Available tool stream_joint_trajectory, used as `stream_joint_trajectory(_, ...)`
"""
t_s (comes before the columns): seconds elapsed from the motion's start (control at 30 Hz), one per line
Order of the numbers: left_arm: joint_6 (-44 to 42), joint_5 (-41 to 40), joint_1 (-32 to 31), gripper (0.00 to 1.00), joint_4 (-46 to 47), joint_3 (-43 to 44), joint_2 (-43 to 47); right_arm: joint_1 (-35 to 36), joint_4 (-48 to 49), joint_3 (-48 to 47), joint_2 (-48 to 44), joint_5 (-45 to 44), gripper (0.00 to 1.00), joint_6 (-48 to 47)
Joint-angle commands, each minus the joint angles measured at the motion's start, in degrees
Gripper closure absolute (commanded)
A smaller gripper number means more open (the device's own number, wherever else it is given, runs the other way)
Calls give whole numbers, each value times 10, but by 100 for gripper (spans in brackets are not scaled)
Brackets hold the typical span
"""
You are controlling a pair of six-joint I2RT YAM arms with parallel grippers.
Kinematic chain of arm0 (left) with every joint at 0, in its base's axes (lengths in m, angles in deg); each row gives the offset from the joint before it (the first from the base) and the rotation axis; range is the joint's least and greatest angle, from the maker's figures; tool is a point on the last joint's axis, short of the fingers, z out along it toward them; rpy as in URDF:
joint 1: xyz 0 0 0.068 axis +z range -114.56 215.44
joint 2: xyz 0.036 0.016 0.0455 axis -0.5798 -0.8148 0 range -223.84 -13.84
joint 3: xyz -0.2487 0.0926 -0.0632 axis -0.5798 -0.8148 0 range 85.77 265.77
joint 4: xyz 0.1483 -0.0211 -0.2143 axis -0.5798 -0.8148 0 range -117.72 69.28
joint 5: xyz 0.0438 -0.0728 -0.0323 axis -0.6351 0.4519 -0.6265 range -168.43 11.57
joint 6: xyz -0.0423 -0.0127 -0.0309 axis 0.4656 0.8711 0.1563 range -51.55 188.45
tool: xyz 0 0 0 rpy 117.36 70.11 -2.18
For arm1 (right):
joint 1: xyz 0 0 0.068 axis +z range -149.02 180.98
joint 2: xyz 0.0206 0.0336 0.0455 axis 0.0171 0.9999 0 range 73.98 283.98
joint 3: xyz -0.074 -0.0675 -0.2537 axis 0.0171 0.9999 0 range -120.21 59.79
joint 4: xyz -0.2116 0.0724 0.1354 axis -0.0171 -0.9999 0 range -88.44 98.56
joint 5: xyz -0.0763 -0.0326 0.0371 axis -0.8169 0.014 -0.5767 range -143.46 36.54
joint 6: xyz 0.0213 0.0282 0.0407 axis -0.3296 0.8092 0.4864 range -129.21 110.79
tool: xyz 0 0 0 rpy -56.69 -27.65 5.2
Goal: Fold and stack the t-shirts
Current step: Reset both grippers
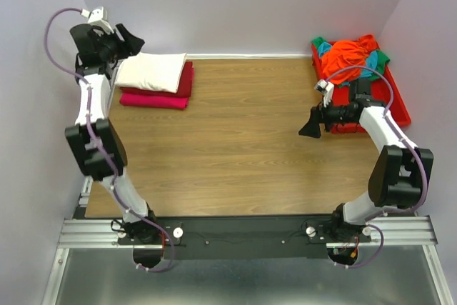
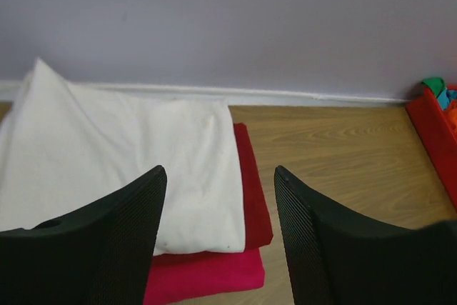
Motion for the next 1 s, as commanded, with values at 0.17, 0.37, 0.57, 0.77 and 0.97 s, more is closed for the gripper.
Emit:
stream_joint_trajectory(0.17, -174, -284, -147, 6, 31, -257, 334, -4, 3, -84, -110, -239, 2, 40)
stream_joint_trajectory(0.37, -164, -270, -172, 6, 76, -430, 520, -7, 42, -91, -173, -349, 0, 127)
stream_joint_trajectory(0.57, -106, -345, -172, 2, 123, -586, 692, -7, 116, -77, -233, -446, 0, 267)
stream_joint_trajectory(0.77, -127, -297, -173, 2, 131, -655, 792, -7, 144, -56, -280, -487, 0, 342)
stream_joint_trajectory(0.97, -139, -307, -213, 2, 111, -672, 804, -7, 160, -33, -292, -557, 0, 382)
